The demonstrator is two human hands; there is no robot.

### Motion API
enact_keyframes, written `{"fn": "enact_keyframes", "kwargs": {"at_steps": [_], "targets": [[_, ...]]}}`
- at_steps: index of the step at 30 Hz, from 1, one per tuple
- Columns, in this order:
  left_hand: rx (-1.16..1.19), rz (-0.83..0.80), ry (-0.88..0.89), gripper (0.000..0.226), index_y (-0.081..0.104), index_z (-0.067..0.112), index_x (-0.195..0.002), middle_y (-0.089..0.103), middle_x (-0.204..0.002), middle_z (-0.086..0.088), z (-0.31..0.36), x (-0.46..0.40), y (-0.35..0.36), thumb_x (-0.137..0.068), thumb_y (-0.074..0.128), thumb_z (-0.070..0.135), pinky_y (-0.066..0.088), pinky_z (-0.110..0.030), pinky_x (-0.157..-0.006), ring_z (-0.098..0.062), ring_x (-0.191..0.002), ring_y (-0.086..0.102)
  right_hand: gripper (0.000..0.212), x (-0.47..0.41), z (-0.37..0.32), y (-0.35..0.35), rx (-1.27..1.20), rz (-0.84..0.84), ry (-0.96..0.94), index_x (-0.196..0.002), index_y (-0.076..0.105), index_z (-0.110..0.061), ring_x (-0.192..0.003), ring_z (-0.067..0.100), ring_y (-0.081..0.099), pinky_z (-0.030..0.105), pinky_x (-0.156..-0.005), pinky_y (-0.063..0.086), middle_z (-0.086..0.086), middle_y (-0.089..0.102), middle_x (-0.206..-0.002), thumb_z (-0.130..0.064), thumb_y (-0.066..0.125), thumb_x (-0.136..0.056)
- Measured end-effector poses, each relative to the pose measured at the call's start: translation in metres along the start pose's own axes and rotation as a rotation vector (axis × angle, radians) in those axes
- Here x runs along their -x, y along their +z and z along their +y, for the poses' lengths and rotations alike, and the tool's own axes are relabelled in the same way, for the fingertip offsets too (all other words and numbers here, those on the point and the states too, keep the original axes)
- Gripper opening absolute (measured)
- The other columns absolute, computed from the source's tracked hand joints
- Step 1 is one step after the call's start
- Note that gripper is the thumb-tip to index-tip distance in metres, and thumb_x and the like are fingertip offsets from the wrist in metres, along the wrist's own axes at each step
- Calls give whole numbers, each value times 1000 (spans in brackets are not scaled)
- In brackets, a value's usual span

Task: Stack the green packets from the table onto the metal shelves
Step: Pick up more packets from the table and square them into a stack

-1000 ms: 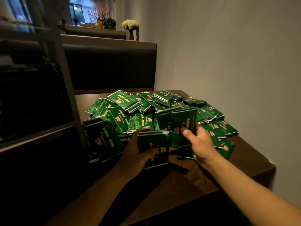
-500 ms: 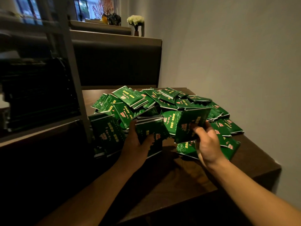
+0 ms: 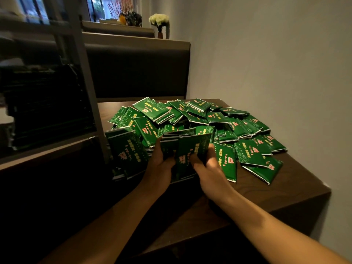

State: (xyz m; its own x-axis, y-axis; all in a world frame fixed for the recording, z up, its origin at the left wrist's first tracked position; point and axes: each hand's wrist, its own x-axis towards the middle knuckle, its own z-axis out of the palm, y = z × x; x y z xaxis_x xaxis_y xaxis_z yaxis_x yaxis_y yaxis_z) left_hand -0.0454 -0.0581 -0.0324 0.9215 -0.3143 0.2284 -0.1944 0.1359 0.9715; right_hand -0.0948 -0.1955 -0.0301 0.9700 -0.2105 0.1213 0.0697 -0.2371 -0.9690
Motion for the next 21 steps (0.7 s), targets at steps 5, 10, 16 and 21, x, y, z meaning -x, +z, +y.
{"fn": "enact_keyframes", "kwargs": {"at_steps": [5, 10, 16, 21], "targets": [[63, 0, -18, 51, 51, 24, -122, 71, -96, 14, -4, -1, -3, -73, 47, 9, 52, -22, -79, -7, -97, 64, 43, -5, -2, 10, -84, 27, -61, -118, 31, -37, -88, 0, 67, 15, -73, 51, -5, 64, -105, -10, 57, -96], [-101, -53, 43, 54, 41, 20, -136, 67, -105, 21, -2, 3, 2, -88, 58, 0, 46, -12, -84, 2, -107, 59, 62, -5, 2, 9, -165, 26, -65, -134, 34, -37, -100, 2, 65, 13, -79, 50, -11, 68, -109, 3, 57, -93], [-133, -132, 40, 64, 36, 15, -138, 66, -111, 14, -2, 3, 4, -78, 58, 15, 46, -12, -85, -2, -109, 59, 28, -7, 5, 8, 292, -40, 150, -124, 55, -15, -93, 14, 63, 26, -80, 53, -6, 57, -101, -20, 53, -97], [-99, -99, 59, 60, 36, 17, -136, 66, -111, 14, 0, 5, 6, -79, 55, 13, 46, -13, -86, -1, -110, 59, 32, 0, -4, 11, 81, 80, 31, -112, 51, -29, -88, -2, 63, 21, -82, 50, -9, 60, -98, -4, 59, -92]]}}
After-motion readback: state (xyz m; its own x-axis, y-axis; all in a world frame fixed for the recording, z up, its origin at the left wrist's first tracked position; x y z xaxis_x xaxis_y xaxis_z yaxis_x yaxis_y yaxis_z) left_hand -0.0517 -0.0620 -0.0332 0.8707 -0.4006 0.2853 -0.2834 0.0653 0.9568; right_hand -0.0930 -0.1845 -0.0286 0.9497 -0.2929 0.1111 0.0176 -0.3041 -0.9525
